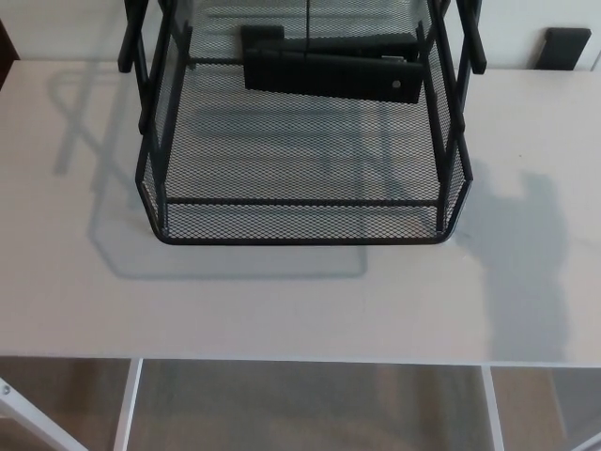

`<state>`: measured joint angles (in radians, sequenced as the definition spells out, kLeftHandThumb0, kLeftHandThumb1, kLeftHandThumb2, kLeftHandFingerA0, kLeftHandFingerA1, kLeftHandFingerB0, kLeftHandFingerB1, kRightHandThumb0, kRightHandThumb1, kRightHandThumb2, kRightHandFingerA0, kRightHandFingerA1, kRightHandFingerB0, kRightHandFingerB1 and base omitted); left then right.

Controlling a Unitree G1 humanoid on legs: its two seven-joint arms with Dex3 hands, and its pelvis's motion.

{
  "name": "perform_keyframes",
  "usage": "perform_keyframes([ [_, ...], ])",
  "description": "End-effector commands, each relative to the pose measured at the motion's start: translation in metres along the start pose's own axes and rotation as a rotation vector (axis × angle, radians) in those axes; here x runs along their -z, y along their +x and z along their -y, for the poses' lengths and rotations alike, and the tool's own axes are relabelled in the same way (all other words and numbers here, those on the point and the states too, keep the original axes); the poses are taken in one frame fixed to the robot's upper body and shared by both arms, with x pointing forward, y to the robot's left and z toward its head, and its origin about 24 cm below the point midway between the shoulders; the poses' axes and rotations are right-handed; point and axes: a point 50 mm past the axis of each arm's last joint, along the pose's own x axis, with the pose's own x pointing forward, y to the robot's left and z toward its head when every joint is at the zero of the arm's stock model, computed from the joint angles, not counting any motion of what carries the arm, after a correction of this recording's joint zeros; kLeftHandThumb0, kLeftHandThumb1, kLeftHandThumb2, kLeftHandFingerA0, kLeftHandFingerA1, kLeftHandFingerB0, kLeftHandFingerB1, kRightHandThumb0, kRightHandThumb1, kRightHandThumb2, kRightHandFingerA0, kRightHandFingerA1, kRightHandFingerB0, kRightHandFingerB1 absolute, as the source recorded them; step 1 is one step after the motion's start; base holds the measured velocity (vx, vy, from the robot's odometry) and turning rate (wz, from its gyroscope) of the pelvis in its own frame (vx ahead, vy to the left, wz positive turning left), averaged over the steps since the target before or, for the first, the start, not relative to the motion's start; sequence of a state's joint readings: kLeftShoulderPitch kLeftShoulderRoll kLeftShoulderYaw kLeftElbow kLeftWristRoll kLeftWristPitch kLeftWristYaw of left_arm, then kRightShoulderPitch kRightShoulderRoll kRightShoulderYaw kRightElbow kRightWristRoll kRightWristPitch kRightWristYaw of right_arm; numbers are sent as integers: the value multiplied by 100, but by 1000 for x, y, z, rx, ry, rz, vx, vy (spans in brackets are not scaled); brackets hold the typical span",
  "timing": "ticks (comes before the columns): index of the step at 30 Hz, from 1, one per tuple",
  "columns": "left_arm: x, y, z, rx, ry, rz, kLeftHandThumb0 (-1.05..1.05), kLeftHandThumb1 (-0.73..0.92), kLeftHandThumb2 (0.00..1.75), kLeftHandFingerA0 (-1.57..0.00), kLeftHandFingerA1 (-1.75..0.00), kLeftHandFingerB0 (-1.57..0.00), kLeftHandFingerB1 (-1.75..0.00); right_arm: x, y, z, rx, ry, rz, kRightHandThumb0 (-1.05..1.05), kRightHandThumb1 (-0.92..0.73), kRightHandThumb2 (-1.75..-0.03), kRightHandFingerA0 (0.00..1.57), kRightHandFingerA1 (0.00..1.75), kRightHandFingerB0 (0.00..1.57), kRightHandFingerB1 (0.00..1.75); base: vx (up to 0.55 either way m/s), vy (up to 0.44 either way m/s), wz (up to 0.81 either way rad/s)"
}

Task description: The robot walks towards a desk on which a file tray is kept in the middle and a stapler is kept to its right. The robot lifts the stapler using its right hand and places it on the file tray.

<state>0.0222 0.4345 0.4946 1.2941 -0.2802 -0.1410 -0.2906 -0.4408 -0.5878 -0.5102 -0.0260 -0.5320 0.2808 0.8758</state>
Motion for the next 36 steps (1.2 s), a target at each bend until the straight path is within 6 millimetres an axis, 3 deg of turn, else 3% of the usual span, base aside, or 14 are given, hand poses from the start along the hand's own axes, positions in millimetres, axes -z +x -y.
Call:
perform_keyframes([
  [1,-16,-3,-15,-34,9,75,-105,90,87,-24,-150,0,-118,218,-153,-75,1216,736,-474,-66,-58,-92,27,78,14,53,0,0,0],
  [13,-18,-4,-17,-48,42,84,-105,90,88,-24,-148,0,-118,251,-173,-151,1168,1487,-819,-81,-80,-64,0,14,0,51,0,0,0],
  [14,-18,-4,-18,-49,40,81,-105,90,87,-23,-149,0,-117,249,-176,-160,941,1374,-1036,-94,-92,-80,87,162,38,109,0,0,0],
  [17,-17,-4,-19,-46,40,73,-105,92,85,-24,-139,0,-109,242,-181,-170,810,1256,-1006,-40,-48,-111,9,62,1,56,0,0,0],
  [18,-18,-4,-19,-50,47,75,-105,92,86,-27,-138,0,-108,243,-179,-174,734,1229,-1008,-45,-50,-67,0,91,0,31,0,0,0],
  [20,-19,-4,-19,-58,50,72,-105,92,89,-20,-144,0,-111,240,-158,-186,-200,-298,-1102,-42,-41,-102,10,61,4,56,0,0,0],
  [21,-20,-3,-19,-62,47,66,-105,92,86,-24,-135,0,-108,240,-156,-191,-158,-267,-1076,-60,-53,-56,11,81,10,57,0,0,0],
  [22,-19,-3,-19,-69,49,57,-105,92,91,-23,-144,0,-110,236,-149,-192,-353,-637,-916,-60,-31,-108,82,116,61,95,0,0,0],
  [23,-19,-3,-19,-75,53,51,-105,92,91,-23,-144,0,-110,234,-151,-198,-606,-1045,-710,-60,-31,-108,82,116,61,95,0,0,0],
  [26,-16,-5,-24,-92,82,30,-105,63,134,-40,-105,0,-70,246,-198,-193,-331,-67,-923,-76,-57,-100,24,76,31,64,0,0,0],
  [32,-14,-7,-30,-95,95,12,-105,92,96,-21,-137,0,-63,233,-217,-195,-367,-144,-826,-63,-68,-59,19,114,0,25,0,0,0],
  [34,-13,-7,-29,-89,131,-8,-105,62,135,-36,-101,0,-69,263,-188,-208,-131,255,-1160,-88,-75,-115,3,60,5,38,0,0,0],
  [35,-13,-6,-28,-92,136,-9,-105,63,135,-37,-103,-1,-73,262,-185,-210,14,444,-1185,-40,-47,-107,7,57,0,51,0,0,0],
  [36,-14,-7,-28,-84,151,-10,-105,62,135,-36,-102,-1,-74,257,-184,-211,-41,380,-1172,-84,-81,-65,18,62,15,38,-14,0,-6],
])
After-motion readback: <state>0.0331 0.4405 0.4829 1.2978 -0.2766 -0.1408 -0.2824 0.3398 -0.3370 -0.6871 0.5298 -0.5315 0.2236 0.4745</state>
